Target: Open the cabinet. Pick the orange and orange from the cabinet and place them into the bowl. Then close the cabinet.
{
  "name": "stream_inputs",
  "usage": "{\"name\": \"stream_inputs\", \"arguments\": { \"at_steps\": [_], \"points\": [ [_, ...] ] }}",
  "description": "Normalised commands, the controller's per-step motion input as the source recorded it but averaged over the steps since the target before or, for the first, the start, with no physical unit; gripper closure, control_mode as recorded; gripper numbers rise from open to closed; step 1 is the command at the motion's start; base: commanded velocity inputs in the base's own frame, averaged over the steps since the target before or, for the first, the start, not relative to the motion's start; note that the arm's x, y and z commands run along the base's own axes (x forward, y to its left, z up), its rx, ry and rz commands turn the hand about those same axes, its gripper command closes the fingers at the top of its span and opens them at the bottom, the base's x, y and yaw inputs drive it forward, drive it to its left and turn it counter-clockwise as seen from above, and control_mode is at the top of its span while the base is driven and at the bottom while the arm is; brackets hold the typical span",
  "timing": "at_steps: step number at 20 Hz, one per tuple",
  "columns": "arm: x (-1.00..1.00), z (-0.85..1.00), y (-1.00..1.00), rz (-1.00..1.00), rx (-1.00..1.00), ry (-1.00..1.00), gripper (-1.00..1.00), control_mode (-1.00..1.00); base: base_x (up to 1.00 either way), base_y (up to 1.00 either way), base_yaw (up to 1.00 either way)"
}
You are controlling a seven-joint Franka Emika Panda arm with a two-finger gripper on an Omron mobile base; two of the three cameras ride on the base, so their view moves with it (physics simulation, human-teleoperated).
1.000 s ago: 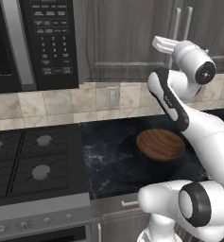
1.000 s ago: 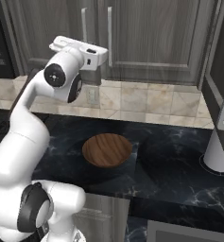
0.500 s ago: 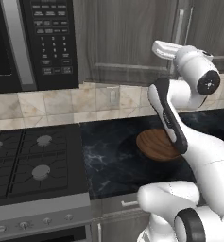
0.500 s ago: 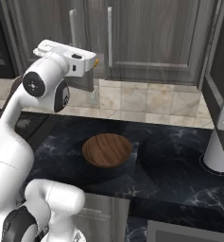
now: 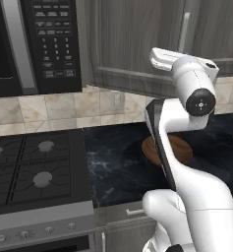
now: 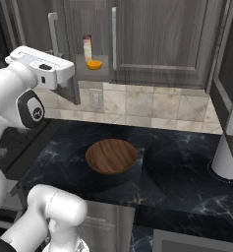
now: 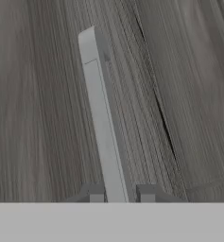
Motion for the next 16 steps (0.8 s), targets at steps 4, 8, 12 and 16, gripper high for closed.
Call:
{"name": "stream_inputs", "arguments": {
  "at_steps": [4,8,12,16],
  "points": [
    [-0.95,0.17,0.59,-0.13,0.0,0.0,1.0,-1.0,0.0,0.0,0.0],
    [-0.84,0.05,0.62,-0.13,0.0,0.0,1.0,-1.0,0.0,0.0,0.0],
    [-0.64,0.0,0.71,-0.13,-0.01,0.01,1.0,-1.0,0.0,0.0,0.0],
    [-0.28,0.0,0.93,-0.14,-0.08,0.08,-1.0,-1.0,0.0,0.0,0.0]
  ]
}}
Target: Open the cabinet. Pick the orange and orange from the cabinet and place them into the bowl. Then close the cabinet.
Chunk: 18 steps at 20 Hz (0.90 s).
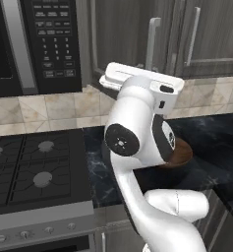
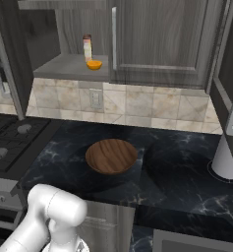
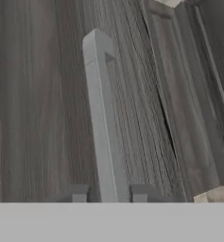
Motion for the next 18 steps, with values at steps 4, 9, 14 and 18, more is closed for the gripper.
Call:
{"name": "stream_inputs", "arguments": {
  "at_steps": [4,9,14,18],
  "points": [
    [0.0,0.0,0.3,-0.03,-0.05,0.02,-1.0,-1.0,0.0,0.0,0.0],
    [-0.13,0.0,0.09,0.02,-0.02,-0.03,-1.0,-1.0,0.0,0.0,0.0],
    [-0.62,0.0,0.02,0.0,0.0,0.0,-1.0,-1.0,0.0,0.0,0.0],
    [-0.96,0.0,-0.34,0.0,0.09,-0.01,-1.0,-1.0,0.0,0.0,0.0]
  ]
}}
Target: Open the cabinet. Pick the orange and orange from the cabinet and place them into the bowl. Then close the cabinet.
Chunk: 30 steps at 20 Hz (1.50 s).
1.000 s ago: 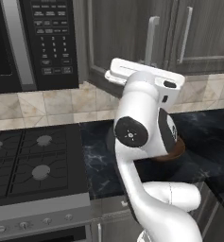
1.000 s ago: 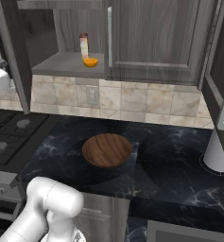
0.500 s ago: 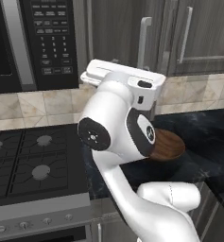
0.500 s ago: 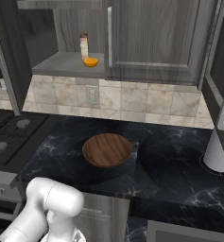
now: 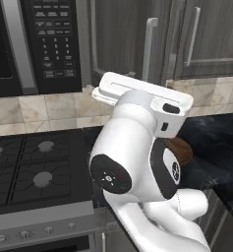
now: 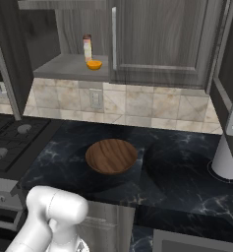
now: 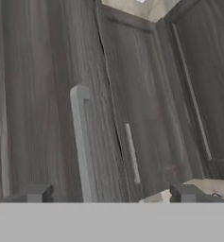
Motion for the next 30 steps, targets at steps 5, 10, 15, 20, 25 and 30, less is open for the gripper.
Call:
{"name": "stream_inputs", "arguments": {
  "at_steps": [5,10,15,20,25,30],
  "points": [
    [-0.73,0.06,-0.81,0.0,0.22,0.0,-1.0,-1.0,0.0,0.0,0.0],
    [-0.13,0.13,-0.99,0.12,0.25,0.0,-1.0,-1.0,0.0,0.0,0.0],
    [0.03,0.03,-0.99,0.32,0.19,0.0,-1.0,-1.0,0.0,0.0,0.0],
    [0.01,-0.09,-0.63,0.43,0.07,0.03,-1.0,-1.0,0.0,0.0,0.0],
    [0.15,-0.17,-0.1,0.39,0.03,0.04,-1.0,-1.0,0.0,0.0,0.0],
    [0.23,-0.09,0.0,0.33,0.0,0.03,-1.0,-1.0,0.0,0.0,0.0]
  ]
}}
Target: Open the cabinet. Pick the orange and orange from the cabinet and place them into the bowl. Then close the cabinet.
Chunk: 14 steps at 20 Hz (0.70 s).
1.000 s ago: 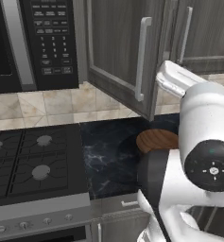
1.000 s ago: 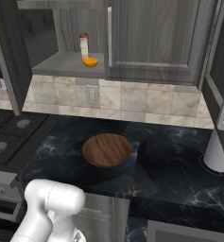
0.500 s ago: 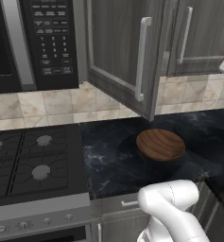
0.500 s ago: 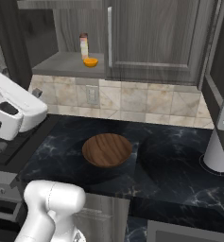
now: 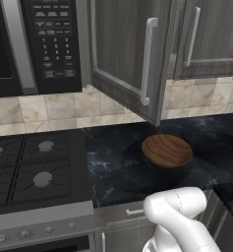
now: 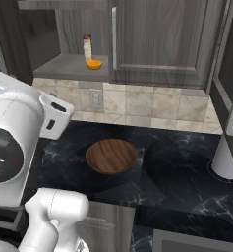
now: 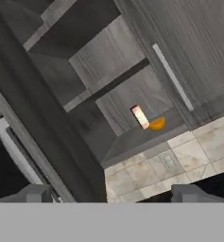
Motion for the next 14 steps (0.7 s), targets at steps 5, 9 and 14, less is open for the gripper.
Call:
{"name": "stream_inputs", "arguments": {
  "at_steps": [5,9,14],
  "points": [
    [0.35,-0.09,0.08,0.27,0.0,0.04,-1.0,-1.0,0.0,0.0,0.0],
    [0.44,-0.08,0.26,0.22,0.0,0.04,-1.0,-1.0,0.0,0.0,0.0],
    [0.41,-0.03,0.32,0.21,0.0,0.02,-1.0,-1.0,0.0,0.0,0.0]
  ]
}}
